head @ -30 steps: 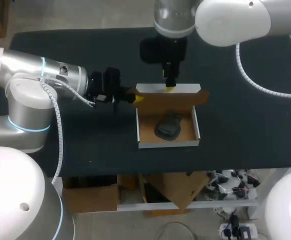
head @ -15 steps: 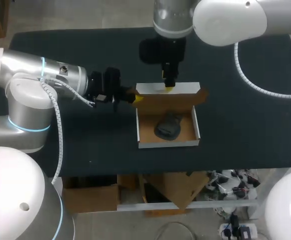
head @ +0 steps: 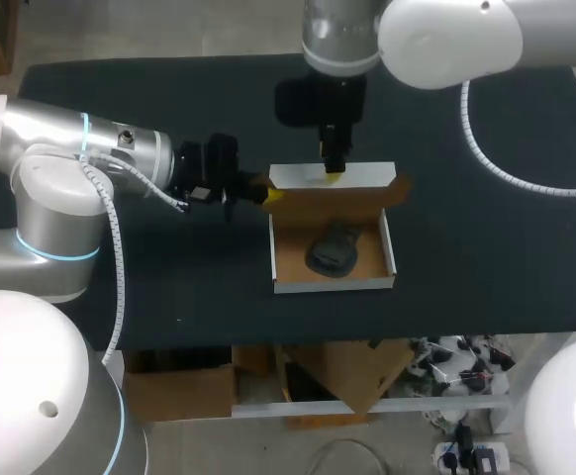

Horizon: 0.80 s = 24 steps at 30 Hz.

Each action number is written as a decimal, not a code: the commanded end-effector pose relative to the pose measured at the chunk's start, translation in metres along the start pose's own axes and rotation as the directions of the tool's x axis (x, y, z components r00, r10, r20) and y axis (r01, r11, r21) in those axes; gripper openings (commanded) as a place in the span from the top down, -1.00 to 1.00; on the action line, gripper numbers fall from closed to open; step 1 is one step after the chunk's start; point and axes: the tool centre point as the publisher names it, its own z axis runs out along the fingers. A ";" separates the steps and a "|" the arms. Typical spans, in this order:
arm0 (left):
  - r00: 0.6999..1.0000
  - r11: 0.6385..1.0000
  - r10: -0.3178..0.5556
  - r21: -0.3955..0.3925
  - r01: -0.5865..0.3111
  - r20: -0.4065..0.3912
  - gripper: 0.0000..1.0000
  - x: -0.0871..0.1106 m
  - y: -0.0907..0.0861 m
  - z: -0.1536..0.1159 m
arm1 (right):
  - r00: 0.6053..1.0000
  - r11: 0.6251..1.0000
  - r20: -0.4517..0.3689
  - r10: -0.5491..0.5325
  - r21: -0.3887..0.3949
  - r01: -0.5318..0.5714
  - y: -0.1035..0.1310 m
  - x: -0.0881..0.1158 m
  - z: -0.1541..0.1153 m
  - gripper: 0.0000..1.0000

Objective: Assemble the packaging by folding the flat box into shape, placing the metal phone stand inside, and closing the box properly

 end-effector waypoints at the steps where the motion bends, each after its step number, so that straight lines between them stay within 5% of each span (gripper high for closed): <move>1: 1.000 1.000 0.000 0.002 -0.001 0.002 1.00 0.000 0.001 0.000 | 1.000 1.000 -0.007 -0.001 0.002 0.001 0.001 -0.003 0.004 0.00; 24: 1.000 1.000 0.000 0.002 -0.001 0.002 1.00 0.000 0.001 0.000 | 1.000 1.000 -0.019 0.001 0.008 -0.001 0.001 0.000 0.010 0.22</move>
